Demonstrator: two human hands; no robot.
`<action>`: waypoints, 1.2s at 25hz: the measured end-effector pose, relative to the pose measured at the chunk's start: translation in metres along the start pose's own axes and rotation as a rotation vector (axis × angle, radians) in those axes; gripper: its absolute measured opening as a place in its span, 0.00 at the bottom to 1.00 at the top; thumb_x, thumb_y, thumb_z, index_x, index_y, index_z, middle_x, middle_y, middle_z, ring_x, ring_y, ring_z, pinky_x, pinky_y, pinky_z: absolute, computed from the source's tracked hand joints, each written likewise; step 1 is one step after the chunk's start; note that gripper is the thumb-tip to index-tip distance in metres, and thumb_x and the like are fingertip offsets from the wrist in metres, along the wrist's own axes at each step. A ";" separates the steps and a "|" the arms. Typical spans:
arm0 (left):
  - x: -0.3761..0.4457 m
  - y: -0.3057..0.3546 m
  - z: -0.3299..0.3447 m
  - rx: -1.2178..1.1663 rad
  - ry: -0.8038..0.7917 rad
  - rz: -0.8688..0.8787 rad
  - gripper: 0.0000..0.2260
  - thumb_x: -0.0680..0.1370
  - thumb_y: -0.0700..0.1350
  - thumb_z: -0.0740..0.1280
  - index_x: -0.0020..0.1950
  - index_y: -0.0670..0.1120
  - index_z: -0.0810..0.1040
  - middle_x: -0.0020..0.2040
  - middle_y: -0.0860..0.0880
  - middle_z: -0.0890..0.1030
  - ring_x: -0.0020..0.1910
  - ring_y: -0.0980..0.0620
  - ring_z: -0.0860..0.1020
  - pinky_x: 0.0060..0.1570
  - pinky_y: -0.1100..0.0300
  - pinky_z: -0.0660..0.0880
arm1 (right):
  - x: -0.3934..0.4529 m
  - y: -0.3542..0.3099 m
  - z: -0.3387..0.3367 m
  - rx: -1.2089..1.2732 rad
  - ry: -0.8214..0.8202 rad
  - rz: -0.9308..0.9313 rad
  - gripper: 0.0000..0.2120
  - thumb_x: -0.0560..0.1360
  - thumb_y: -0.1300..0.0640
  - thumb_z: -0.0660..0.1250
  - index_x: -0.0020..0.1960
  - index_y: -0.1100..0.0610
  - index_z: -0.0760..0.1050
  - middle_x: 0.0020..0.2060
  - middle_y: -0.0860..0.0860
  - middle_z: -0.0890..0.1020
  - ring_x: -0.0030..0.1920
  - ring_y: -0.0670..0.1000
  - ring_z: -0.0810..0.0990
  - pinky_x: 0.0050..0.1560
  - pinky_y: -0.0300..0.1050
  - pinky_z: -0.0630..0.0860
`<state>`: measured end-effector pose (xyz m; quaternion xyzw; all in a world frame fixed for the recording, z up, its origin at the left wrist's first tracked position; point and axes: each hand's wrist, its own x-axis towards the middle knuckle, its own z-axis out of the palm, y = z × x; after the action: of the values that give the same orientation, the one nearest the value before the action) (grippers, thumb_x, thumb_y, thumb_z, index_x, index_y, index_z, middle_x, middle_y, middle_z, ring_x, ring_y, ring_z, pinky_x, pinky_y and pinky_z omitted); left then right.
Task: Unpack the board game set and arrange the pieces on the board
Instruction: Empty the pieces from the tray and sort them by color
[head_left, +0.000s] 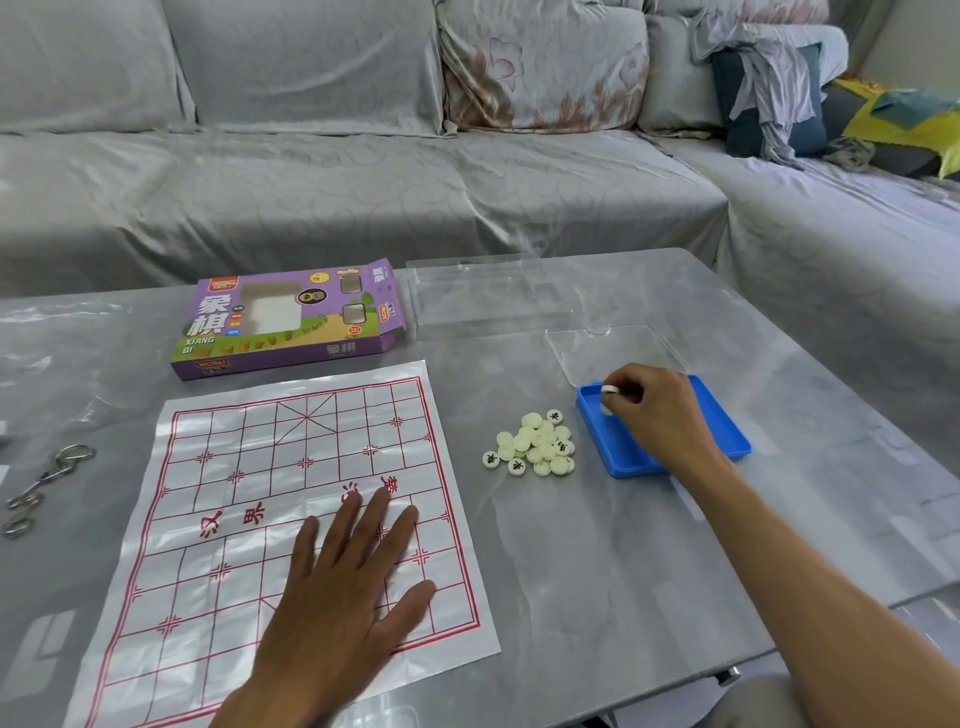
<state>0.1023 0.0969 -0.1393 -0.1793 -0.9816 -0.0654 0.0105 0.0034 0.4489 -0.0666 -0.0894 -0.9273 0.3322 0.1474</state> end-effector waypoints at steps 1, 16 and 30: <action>0.000 0.000 0.000 -0.002 -0.008 0.002 0.30 0.77 0.71 0.48 0.76 0.60 0.59 0.79 0.54 0.55 0.77 0.48 0.55 0.71 0.46 0.50 | -0.002 -0.007 0.004 0.097 -0.032 0.013 0.01 0.73 0.59 0.72 0.43 0.54 0.82 0.34 0.47 0.82 0.37 0.46 0.80 0.40 0.41 0.78; 0.001 -0.001 0.002 -0.002 -0.007 -0.010 0.30 0.77 0.71 0.48 0.77 0.61 0.58 0.79 0.54 0.55 0.77 0.48 0.55 0.72 0.45 0.51 | 0.004 0.034 0.005 -0.248 -0.068 0.074 0.16 0.76 0.67 0.61 0.59 0.57 0.79 0.57 0.52 0.81 0.56 0.52 0.77 0.51 0.39 0.69; 0.001 -0.002 0.004 0.015 0.008 -0.011 0.30 0.77 0.70 0.48 0.77 0.62 0.55 0.79 0.55 0.52 0.78 0.50 0.51 0.72 0.46 0.48 | 0.011 0.041 0.000 -0.322 -0.195 -0.032 0.07 0.79 0.60 0.63 0.57 0.54 0.74 0.53 0.50 0.78 0.54 0.51 0.76 0.55 0.47 0.75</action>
<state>0.1007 0.0962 -0.1435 -0.1736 -0.9829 -0.0591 0.0156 -0.0041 0.4830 -0.0907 -0.0641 -0.9797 0.1843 0.0458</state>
